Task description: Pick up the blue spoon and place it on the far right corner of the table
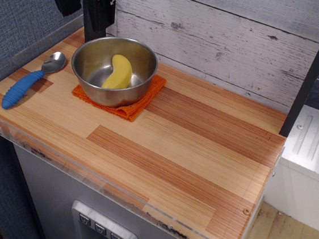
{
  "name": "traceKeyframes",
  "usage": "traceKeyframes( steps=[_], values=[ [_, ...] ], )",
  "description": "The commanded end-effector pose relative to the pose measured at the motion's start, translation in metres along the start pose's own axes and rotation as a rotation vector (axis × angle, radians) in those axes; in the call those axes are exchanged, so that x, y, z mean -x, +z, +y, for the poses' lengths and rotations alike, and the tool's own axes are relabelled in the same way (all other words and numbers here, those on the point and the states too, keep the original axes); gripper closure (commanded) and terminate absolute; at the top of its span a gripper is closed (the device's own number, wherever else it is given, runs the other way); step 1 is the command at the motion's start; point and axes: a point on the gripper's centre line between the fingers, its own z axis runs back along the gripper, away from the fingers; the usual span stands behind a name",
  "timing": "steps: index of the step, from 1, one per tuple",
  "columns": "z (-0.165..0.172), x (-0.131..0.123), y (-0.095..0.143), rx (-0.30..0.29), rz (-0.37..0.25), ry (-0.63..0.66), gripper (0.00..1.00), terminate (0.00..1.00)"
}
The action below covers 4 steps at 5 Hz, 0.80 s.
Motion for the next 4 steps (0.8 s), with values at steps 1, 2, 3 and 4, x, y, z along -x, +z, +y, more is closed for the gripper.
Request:
traceKeyframes(
  steps=[1, 2, 3, 4],
  values=[
    [0.000, 0.000, 0.000, 0.000, 0.000, 0.000, 0.00, 0.00],
    [0.025, 0.009, 0.003, -0.015, -0.008, 0.042, 0.00, 0.00],
    [0.053, 0.025, -0.003, -0.009, -0.003, 0.060, 0.00, 0.00],
    [0.082, 0.050, -0.011, -0.065, -0.007, 0.041, 0.00, 0.00]
  ],
)
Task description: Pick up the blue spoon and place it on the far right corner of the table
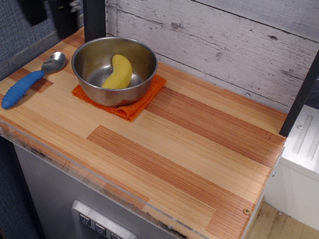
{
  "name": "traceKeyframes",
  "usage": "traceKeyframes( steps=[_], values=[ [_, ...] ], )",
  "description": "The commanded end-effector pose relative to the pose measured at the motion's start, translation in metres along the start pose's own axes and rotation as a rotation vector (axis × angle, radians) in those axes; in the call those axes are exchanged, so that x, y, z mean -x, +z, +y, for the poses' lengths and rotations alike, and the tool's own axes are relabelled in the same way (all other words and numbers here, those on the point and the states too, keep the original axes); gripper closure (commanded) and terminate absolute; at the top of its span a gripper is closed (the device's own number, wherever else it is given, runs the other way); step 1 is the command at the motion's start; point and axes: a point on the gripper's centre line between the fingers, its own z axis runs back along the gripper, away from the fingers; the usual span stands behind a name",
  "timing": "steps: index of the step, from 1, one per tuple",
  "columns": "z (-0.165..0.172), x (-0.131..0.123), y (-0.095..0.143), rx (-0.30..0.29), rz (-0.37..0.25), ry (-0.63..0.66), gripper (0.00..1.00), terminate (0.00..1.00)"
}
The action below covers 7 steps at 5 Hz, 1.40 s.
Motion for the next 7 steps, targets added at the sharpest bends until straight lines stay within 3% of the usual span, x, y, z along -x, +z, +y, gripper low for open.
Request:
traceKeyframes(
  steps=[1, 2, 3, 6, 7],
  values=[
    [0.052, 0.040, -0.022, -0.130, -0.019, -0.004, 0.00, 0.00],
    [0.052, 0.045, -0.051, -0.177, 0.030, 0.007, 0.00, 0.00],
    [0.057, 0.045, -0.069, -0.206, 0.038, 0.055, 0.00, 0.00],
    [0.055, 0.038, -0.109, -0.167, 0.116, 0.062, 0.00, 0.00],
    [0.057, 0.040, -0.113, -0.165, 0.135, 0.077, 1.00, 0.00]
  ],
)
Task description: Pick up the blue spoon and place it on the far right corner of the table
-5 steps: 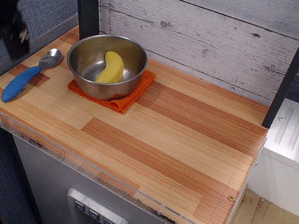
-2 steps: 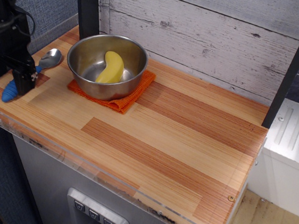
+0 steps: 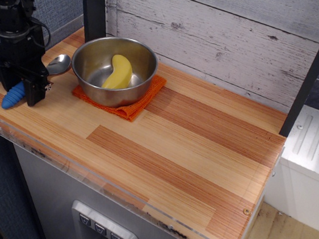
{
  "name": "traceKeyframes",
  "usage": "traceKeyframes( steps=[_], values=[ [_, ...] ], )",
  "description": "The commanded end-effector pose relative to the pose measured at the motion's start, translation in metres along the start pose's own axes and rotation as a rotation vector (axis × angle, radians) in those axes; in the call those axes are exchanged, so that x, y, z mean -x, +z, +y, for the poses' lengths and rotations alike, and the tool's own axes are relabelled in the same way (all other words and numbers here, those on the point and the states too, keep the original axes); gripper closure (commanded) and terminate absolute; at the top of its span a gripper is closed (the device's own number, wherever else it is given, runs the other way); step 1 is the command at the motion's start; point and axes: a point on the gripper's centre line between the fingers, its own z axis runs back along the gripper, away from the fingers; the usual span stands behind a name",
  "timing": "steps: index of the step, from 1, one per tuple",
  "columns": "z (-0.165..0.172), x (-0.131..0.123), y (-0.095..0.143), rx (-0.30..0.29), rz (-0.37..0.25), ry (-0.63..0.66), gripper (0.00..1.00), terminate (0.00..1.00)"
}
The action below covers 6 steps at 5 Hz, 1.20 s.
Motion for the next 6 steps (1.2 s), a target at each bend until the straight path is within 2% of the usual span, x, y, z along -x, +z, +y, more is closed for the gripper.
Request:
traceKeyframes(
  steps=[1, 2, 3, 4, 5, 6],
  values=[
    [0.003, 0.003, 0.019, 0.018, 0.016, 0.010, 1.00, 0.00],
    [0.002, 0.005, 0.069, 0.017, -0.044, 0.079, 1.00, 0.00],
    [-0.020, 0.005, 0.122, 0.002, -0.159, 0.069, 1.00, 0.00],
    [-0.062, -0.011, 0.168, 0.034, -0.220, -0.020, 1.00, 0.00],
    [-0.113, -0.029, 0.157, 0.081, -0.190, -0.144, 1.00, 0.00],
    [-0.165, -0.042, 0.144, 0.087, -0.168, -0.150, 1.00, 0.00]
  ],
)
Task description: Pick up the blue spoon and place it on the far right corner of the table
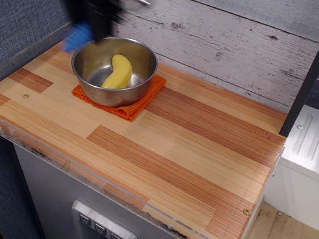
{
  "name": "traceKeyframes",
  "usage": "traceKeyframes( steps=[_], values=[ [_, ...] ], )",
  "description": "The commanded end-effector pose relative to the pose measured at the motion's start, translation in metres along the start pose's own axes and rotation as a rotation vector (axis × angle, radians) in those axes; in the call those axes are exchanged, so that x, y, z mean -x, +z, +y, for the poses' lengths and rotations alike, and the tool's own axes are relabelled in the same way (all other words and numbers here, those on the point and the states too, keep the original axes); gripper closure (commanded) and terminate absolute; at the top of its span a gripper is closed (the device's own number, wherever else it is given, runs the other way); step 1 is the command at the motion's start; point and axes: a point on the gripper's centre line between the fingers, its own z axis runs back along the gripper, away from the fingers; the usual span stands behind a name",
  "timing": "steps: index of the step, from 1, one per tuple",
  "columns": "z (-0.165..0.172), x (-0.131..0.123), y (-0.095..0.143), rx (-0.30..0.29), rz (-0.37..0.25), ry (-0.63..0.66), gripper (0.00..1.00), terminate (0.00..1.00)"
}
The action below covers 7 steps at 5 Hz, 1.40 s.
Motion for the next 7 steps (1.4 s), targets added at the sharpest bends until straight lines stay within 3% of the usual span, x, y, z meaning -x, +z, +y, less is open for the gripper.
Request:
traceKeyframes(
  steps=[1, 2, 3, 4, 6, 7],
  values=[
    [-0.084, -0.025, -0.022, -0.027, 0.013, 0.053, 1.00, 0.00],
    [-0.133, -0.036, -0.041, -0.050, 0.018, 0.171, 1.00, 0.00],
    [-0.159, -0.043, -0.063, -0.019, 0.012, 0.227, 1.00, 0.00],
    [-0.169, -0.046, -0.088, 0.028, 0.031, 0.189, 1.00, 0.00],
    [-0.159, -0.046, -0.114, 0.089, 0.032, 0.114, 1.00, 0.00],
    [-0.151, -0.044, -0.117, 0.059, 0.038, 0.130, 1.00, 0.00]
  ],
)
